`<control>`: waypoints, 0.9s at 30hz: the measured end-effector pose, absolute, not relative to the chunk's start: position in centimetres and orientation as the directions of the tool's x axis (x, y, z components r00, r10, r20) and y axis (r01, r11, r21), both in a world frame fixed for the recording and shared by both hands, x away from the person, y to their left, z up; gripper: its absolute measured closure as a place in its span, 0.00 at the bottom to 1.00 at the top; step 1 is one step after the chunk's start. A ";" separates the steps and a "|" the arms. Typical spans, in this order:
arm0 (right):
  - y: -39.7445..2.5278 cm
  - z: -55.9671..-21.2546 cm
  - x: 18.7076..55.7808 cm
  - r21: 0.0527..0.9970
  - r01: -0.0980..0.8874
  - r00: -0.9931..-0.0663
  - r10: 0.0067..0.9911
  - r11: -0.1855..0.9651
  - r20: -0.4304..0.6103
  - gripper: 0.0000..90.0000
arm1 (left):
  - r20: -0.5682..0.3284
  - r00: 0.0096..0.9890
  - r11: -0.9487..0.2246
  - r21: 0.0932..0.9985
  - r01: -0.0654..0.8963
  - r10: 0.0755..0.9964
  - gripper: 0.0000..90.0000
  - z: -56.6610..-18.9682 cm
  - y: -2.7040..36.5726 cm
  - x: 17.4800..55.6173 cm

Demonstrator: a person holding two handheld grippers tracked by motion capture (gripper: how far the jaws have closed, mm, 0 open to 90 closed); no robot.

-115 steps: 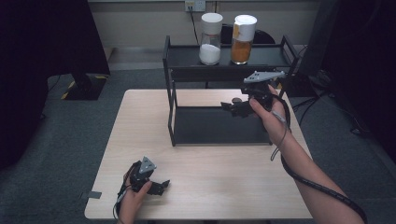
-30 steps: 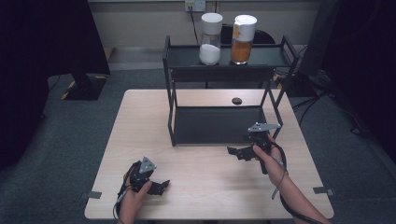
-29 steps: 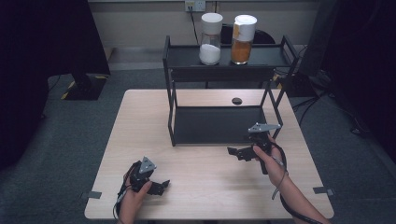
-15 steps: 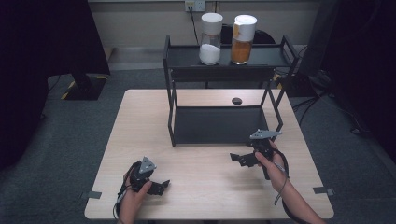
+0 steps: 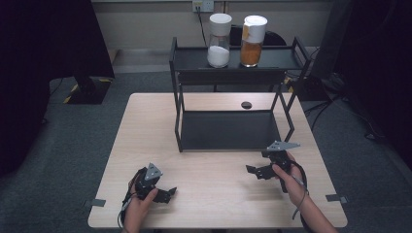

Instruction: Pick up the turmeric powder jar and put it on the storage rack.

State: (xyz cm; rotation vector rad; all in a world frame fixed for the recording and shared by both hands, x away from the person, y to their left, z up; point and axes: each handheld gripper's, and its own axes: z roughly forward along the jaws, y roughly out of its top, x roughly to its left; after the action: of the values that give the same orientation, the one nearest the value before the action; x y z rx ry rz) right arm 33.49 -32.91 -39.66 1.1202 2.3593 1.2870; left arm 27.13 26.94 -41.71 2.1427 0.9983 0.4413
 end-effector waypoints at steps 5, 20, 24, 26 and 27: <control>-34.0 -40.4 32.8 0.794 0.521 -0.676 0.720 0.314 0.159 0.01 | 0.006 0.642 -0.441 0.731 0.520 0.767 0.00 -41.7 26.9 27.1; -36.3 -41.4 30.9 0.792 0.517 -0.663 0.737 0.324 0.132 0.01 | 0.005 0.642 -0.441 0.731 0.521 0.767 0.00 -41.7 26.9 27.1; -36.8 -41.7 30.5 0.789 0.513 -0.666 0.737 0.339 0.116 0.01 | 0.006 0.642 -0.441 0.731 0.520 0.767 0.00 -41.7 26.9 27.1; -37.0 -41.8 30.2 0.785 0.508 -0.668 0.738 0.356 0.098 0.01 | 0.006 0.642 -0.441 0.731 0.521 0.767 0.00 -41.7 26.9 27.1; -37.2 -41.8 30.0 0.781 0.506 -0.670 0.737 0.365 0.089 0.01 | 0.005 0.642 -0.441 0.731 0.521 0.767 0.00 -41.7 26.9 27.1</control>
State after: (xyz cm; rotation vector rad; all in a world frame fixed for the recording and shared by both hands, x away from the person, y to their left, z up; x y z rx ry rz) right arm 30.04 -37.16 -41.83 1.1027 2.3532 1.1972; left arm 27.14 26.95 -41.70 2.1431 0.9982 0.4408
